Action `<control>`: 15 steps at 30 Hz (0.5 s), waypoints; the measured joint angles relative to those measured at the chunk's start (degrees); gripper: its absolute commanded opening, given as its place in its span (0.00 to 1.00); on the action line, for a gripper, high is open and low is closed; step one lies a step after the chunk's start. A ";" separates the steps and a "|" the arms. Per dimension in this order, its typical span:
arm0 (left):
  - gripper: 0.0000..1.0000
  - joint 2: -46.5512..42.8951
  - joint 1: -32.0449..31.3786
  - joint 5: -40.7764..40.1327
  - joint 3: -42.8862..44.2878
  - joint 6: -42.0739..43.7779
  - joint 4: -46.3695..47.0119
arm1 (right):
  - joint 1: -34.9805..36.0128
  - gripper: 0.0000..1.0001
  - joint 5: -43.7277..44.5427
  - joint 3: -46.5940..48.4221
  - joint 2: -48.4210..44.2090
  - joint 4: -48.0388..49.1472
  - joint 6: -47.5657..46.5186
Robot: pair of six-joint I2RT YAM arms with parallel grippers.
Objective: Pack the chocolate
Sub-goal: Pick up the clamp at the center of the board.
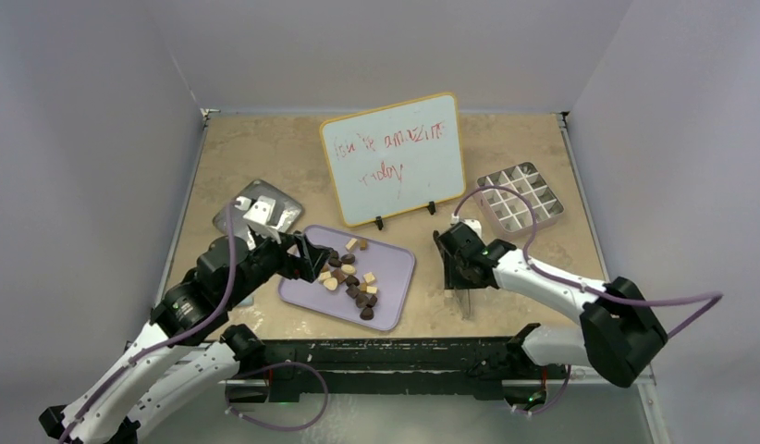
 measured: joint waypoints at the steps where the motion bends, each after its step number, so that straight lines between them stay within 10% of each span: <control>1: 0.88 0.81 0.00 0.22 0.02 -0.37 0.00 | 0.31 0.49 -0.02 0.02 -1.33 -1.01 -0.04; 15: 0.87 18.14 0.00 4.55 6.80 -3.21 7.82 | 3.19 0.48 -17.57 4.63 -20.15 -3.26 -5.88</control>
